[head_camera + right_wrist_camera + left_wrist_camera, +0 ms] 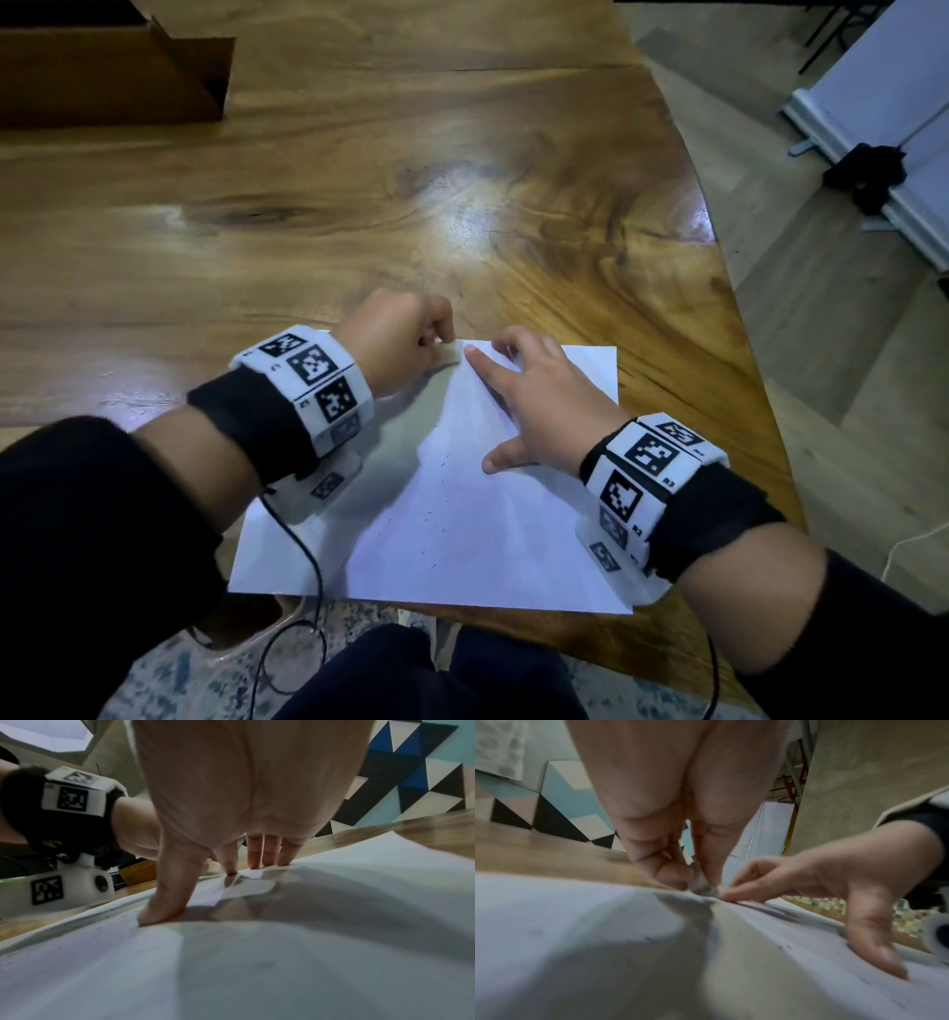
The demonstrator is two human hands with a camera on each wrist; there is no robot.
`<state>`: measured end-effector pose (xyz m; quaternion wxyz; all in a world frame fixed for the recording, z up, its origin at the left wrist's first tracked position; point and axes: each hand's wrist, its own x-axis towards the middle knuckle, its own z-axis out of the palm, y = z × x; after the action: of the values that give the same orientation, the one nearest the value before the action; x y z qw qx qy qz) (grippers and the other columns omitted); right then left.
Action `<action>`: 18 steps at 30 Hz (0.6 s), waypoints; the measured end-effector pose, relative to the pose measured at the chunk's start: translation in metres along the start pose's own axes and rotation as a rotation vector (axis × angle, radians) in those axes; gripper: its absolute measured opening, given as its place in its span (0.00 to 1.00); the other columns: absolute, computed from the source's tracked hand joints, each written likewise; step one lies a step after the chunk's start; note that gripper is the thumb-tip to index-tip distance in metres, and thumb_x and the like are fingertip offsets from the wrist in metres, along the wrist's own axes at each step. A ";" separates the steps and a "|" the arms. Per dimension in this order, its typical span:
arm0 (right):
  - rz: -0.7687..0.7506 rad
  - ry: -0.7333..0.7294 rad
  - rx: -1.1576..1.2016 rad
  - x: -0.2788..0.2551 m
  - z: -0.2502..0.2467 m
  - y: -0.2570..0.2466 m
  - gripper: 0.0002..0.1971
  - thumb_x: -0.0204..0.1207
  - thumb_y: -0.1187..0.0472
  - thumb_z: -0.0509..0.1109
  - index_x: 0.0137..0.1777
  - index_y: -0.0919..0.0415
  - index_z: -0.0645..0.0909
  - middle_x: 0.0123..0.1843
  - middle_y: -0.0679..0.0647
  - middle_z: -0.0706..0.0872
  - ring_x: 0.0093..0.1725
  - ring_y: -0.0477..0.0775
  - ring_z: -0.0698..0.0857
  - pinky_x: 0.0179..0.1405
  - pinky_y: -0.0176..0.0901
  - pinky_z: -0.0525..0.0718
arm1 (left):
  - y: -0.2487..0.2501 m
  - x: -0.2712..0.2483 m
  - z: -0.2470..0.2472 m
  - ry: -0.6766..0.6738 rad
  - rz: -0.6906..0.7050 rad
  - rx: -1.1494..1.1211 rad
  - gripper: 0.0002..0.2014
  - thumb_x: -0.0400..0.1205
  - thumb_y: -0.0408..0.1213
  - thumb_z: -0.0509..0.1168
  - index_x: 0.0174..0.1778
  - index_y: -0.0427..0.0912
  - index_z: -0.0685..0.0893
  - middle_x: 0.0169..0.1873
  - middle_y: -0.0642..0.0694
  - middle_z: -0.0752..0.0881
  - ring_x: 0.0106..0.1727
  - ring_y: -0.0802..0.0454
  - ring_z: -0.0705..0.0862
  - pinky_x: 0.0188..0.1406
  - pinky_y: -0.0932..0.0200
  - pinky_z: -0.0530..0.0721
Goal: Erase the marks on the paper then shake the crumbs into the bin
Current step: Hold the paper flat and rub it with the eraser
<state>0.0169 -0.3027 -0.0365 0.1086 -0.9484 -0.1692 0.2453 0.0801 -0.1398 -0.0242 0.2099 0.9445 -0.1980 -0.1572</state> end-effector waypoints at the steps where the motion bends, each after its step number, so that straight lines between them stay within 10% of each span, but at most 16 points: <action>1: 0.011 0.008 0.017 0.000 0.000 0.000 0.58 0.62 0.40 0.79 0.84 0.54 0.47 0.77 0.53 0.54 0.76 0.53 0.54 0.76 0.44 0.63 | 0.003 0.001 0.005 0.029 -0.017 0.006 0.06 0.74 0.37 0.69 0.44 0.40 0.83 0.32 0.47 0.80 0.37 0.49 0.75 0.38 0.61 0.69; 5: 0.028 0.016 0.019 0.000 0.000 0.000 0.59 0.61 0.40 0.80 0.84 0.58 0.48 0.77 0.52 0.55 0.75 0.53 0.56 0.75 0.43 0.64 | 0.006 -0.005 0.016 0.088 -0.002 -0.044 0.04 0.75 0.35 0.67 0.41 0.37 0.83 0.36 0.46 0.77 0.38 0.47 0.74 0.40 0.60 0.69; 9: 0.024 -0.005 -0.010 0.001 -0.001 -0.001 0.59 0.62 0.40 0.79 0.84 0.59 0.46 0.78 0.54 0.54 0.76 0.55 0.55 0.76 0.44 0.64 | 0.004 -0.016 0.011 -0.191 0.141 0.009 0.03 0.73 0.35 0.70 0.40 0.40 0.85 0.34 0.46 0.79 0.37 0.46 0.77 0.38 0.60 0.72; 14: 0.031 -0.006 -0.009 0.000 0.000 -0.002 0.59 0.63 0.40 0.79 0.84 0.59 0.45 0.78 0.54 0.53 0.76 0.55 0.55 0.77 0.45 0.63 | 0.005 0.003 0.010 0.052 0.110 0.015 0.04 0.74 0.31 0.68 0.43 0.37 0.84 0.39 0.40 0.82 0.38 0.48 0.74 0.39 0.62 0.67; 18: 0.032 0.003 -0.001 0.001 0.000 -0.002 0.58 0.62 0.41 0.79 0.84 0.59 0.46 0.78 0.53 0.54 0.76 0.56 0.55 0.75 0.47 0.66 | 0.003 -0.013 0.016 -0.194 0.248 0.072 0.03 0.74 0.33 0.67 0.41 0.40 0.84 0.36 0.49 0.74 0.37 0.50 0.73 0.38 0.62 0.66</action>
<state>0.0170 -0.3008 -0.0364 0.1044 -0.9514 -0.1538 0.2454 0.0614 -0.1422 -0.0336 0.1735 0.9000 -0.3381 -0.2133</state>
